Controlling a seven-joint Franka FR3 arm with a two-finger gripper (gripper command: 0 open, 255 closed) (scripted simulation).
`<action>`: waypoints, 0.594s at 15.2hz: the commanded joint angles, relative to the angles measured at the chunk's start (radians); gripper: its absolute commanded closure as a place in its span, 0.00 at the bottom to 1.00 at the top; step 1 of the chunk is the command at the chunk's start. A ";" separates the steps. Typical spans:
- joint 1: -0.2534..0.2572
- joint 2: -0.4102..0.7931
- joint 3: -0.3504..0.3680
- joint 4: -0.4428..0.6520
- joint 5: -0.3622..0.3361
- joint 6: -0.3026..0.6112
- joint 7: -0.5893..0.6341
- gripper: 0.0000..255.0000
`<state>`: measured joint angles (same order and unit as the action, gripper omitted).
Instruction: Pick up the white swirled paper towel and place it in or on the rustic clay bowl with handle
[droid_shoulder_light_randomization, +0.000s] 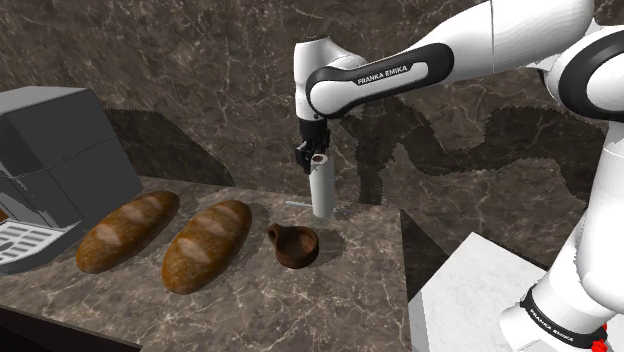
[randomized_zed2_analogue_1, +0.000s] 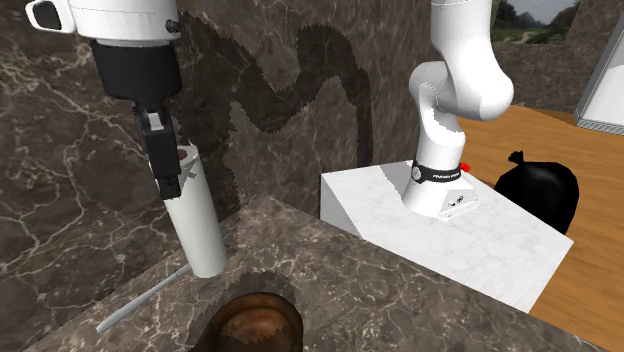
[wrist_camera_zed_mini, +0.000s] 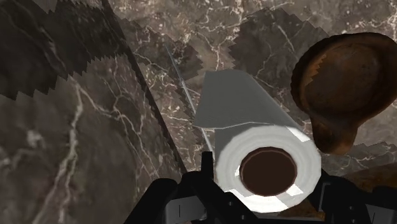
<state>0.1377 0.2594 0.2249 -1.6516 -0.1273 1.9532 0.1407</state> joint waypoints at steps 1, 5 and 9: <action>0.001 -0.001 0.001 0.027 0.001 -0.028 -0.002 1.00; 0.002 -0.006 0.002 0.074 0.004 -0.080 -0.006 1.00; 0.004 -0.007 0.003 0.126 0.006 -0.133 -0.010 1.00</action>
<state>0.1407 0.2536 0.2273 -1.5393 -0.1219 1.8357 0.1307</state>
